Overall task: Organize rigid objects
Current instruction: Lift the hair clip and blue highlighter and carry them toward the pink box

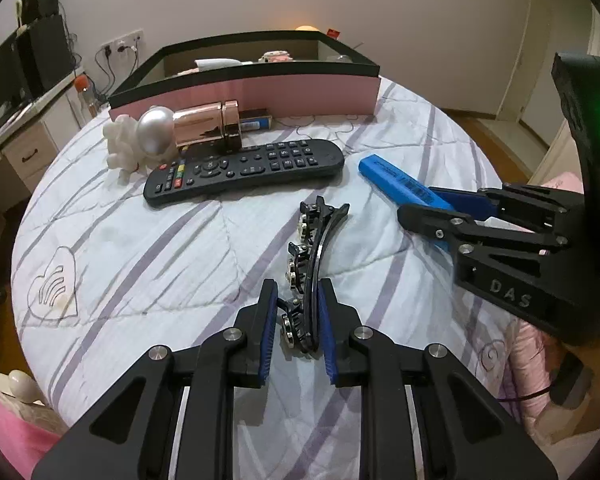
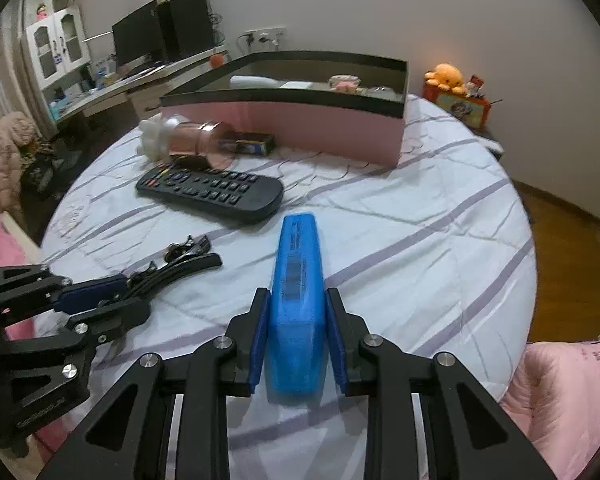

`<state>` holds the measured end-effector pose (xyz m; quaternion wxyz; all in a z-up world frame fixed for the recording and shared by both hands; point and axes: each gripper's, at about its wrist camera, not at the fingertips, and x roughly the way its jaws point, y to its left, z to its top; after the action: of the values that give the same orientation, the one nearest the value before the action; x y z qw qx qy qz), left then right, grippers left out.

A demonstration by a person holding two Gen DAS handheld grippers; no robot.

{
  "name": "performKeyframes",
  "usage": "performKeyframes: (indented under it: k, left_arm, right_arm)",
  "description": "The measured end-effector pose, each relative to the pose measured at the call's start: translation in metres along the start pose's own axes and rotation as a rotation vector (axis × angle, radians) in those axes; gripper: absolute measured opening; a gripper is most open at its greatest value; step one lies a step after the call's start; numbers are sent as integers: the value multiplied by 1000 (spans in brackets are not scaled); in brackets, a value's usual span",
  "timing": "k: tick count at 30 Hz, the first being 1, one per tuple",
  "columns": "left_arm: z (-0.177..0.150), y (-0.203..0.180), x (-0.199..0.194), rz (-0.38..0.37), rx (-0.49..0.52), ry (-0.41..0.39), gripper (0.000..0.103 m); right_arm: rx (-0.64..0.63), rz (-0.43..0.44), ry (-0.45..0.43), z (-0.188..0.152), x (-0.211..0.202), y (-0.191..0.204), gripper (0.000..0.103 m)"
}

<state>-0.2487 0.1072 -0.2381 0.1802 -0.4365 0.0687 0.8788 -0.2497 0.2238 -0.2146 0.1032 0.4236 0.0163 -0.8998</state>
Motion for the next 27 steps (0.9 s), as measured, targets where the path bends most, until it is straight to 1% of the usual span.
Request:
performKeyframes:
  k: [2, 4, 6, 8, 9, 10, 11, 14, 19, 22, 27]
  left_arm:
    - [3, -1, 4, -6, -3, 1, 30]
    - [7, -1, 9, -13, -3, -8, 40]
    - [10, -4, 13, -10, 3, -14, 40]
    - [11, -8, 16, -1, 26, -25, 39]
    - [11, -8, 16, 3, 28, -35, 32]
    - [12, -6, 16, -2, 20, -40, 21]
    - [13, -5, 15, -10, 15, -39, 20]
    - [17, -1, 10, -22, -3, -49, 19]
    - [21, 4, -12, -29, -17, -116, 19]
    - [24, 9, -30, -27, -26, -156, 19]
    - [30, 19, -61, 15, -41, -227, 19]
  right_arm:
    - [6, -7, -12, 2, 1, 0, 28]
    - [-1, -16, -9, 5, 5, 0, 28]
    - [-8, -21, -12, 7, 8, 1, 28]
    - [-12, -18, -17, 8, 10, 0, 28]
    - [-11, -14, -19, 8, 10, -1, 28]
    - [-6, -8, -20, 7, 9, -2, 28]
    - [-3, -4, -22, 7, 8, -3, 27]
    - [14, 6, -39, 9, 2, -4, 27]
    - [34, 46, -94, 17, -16, -3, 27]
    - [38, 65, -145, 23, -32, 0, 27]
    - [22, 70, -228, 38, -58, 14, 27]
